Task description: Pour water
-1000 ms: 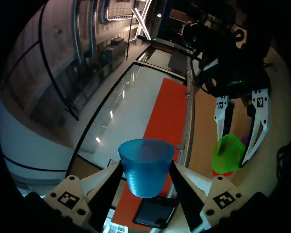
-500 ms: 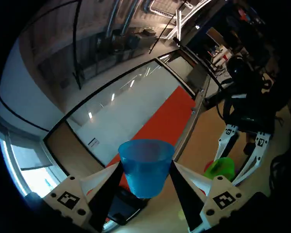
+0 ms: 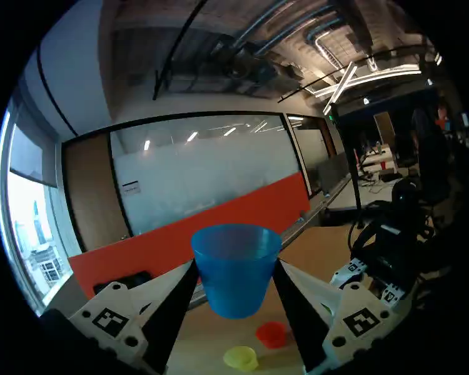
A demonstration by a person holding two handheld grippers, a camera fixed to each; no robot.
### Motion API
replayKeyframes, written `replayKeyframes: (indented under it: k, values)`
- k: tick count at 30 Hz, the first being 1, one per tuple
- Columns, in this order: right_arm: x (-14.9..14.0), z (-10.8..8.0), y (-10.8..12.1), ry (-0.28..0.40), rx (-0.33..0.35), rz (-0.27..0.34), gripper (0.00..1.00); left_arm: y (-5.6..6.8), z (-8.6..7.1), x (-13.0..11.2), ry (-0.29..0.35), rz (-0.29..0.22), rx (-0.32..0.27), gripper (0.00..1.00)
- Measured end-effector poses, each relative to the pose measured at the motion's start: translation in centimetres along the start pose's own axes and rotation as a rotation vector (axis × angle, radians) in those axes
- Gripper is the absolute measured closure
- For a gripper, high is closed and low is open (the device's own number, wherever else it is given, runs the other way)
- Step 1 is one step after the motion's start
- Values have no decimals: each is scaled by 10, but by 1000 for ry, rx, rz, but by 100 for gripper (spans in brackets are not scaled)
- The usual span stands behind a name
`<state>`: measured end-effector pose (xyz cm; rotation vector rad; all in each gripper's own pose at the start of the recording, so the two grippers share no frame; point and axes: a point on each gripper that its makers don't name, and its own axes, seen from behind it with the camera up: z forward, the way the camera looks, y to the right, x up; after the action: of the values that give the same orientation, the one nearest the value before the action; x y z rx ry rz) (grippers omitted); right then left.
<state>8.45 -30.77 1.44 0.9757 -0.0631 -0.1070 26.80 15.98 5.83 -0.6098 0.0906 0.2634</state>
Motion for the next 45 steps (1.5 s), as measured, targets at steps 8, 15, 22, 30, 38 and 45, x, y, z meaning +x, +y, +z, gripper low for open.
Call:
replayKeyframes:
  k: [8,15,22,30,38,45]
  values:
    - [0,-1,-1,-1,0,2,12,-6,-2,-4,3,-91,-7,18]
    - [-1,-2,-1,-5,0,3,12,-7,-5,-15,-20,-112,-8,18]
    - [0,-9,6,-13,-18,-5,12,-9,-8,-32,-42,-135,-6,18]
    - [1,-27,23,-25,-59,-3,12,-6,-16,-58,-67,-170,-9,18]
    - [1,-54,45,-39,-115,1,12,-5,-25,-85,-93,-190,-2,17]
    - [-2,-78,63,-52,-165,3,12,-6,-36,-109,-125,-202,5,17]
